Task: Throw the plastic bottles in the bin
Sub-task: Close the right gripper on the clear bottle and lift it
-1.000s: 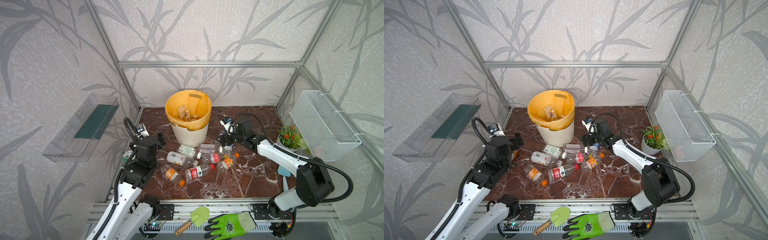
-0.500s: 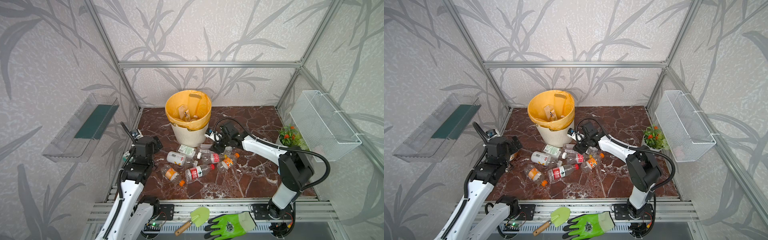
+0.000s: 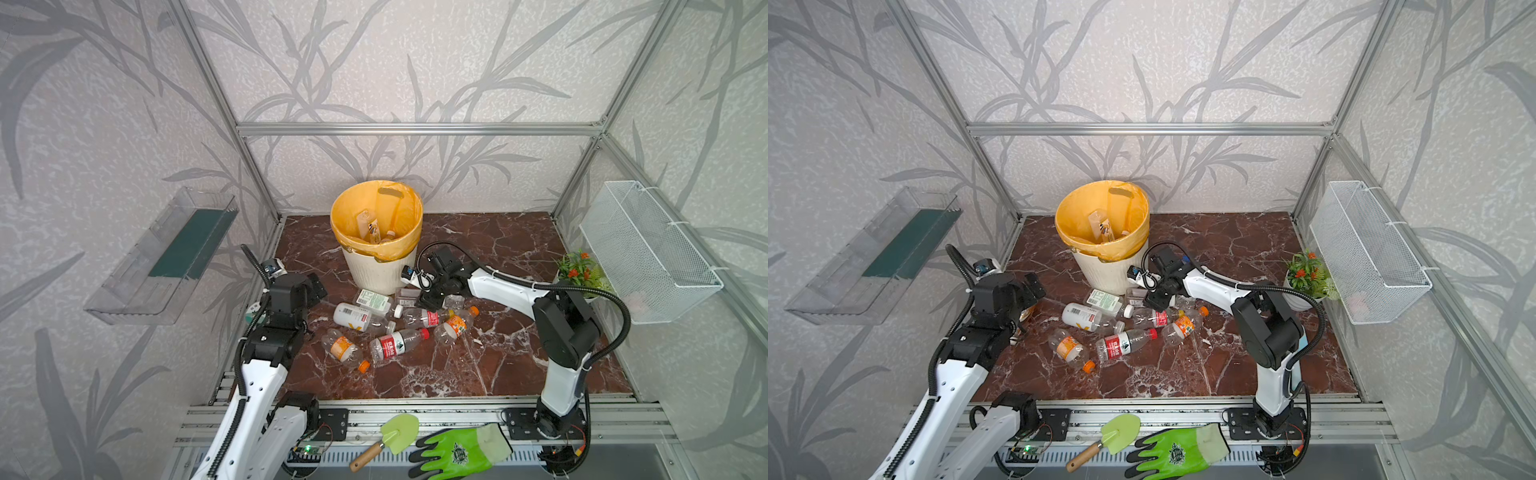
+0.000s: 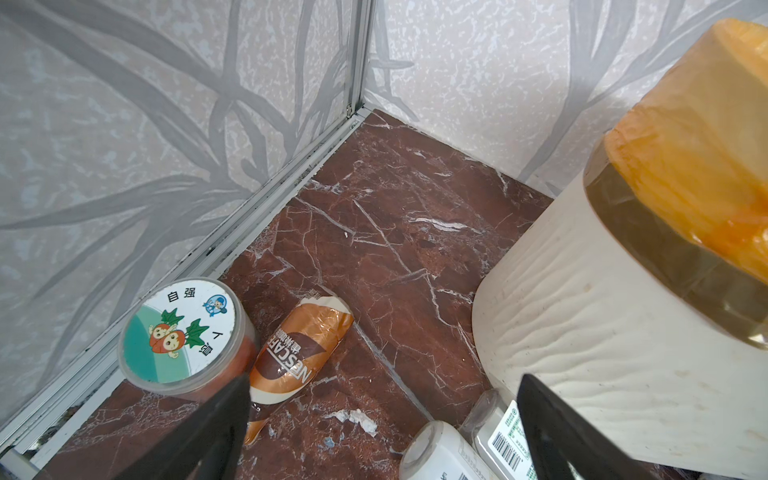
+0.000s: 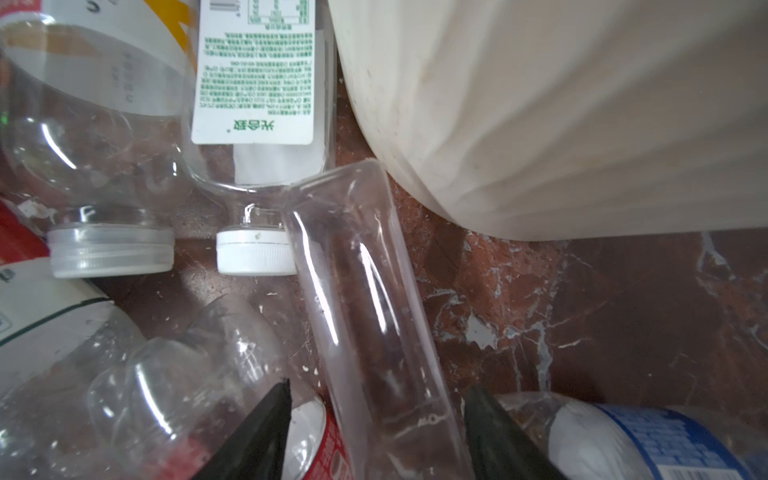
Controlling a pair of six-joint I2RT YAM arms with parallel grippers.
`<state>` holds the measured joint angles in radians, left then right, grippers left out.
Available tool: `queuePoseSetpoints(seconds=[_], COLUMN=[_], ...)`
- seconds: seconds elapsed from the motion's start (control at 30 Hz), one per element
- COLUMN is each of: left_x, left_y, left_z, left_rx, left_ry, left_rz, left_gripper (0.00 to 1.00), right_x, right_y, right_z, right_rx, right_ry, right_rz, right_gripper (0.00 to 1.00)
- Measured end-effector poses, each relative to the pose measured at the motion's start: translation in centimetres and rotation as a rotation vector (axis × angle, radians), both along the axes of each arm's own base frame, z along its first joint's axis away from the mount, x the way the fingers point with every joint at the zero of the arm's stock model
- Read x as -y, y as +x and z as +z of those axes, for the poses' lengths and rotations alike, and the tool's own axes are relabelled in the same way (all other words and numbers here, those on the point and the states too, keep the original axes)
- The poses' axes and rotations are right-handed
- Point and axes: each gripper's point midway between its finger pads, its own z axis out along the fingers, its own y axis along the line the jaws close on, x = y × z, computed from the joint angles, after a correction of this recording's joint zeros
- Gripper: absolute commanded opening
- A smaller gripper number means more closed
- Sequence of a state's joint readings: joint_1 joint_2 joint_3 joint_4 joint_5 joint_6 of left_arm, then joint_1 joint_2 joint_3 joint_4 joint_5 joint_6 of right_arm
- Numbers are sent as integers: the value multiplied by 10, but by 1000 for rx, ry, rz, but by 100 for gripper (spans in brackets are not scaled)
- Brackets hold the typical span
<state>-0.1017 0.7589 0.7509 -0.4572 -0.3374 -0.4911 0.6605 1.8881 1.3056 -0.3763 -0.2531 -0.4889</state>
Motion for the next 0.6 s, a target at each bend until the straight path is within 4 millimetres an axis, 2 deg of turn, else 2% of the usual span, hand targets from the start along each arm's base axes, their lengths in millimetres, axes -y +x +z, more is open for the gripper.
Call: queuePoseSetpoints(seconds=[0.5,0.6], left_x=[2,2], left_y=[0,0], left_z=[-2,-3], left_rx=[-8,-11], left_ry=[-10,-12], left_rz=[-14,-16], left_gripper=[99,99], right_x=[-2,-1], right_y=[6,6], right_z=[-16,-18], right_rx=[-20,-23], right_ry=[-70,-80], right_rz=[25,29], right_gripper=[66,61])
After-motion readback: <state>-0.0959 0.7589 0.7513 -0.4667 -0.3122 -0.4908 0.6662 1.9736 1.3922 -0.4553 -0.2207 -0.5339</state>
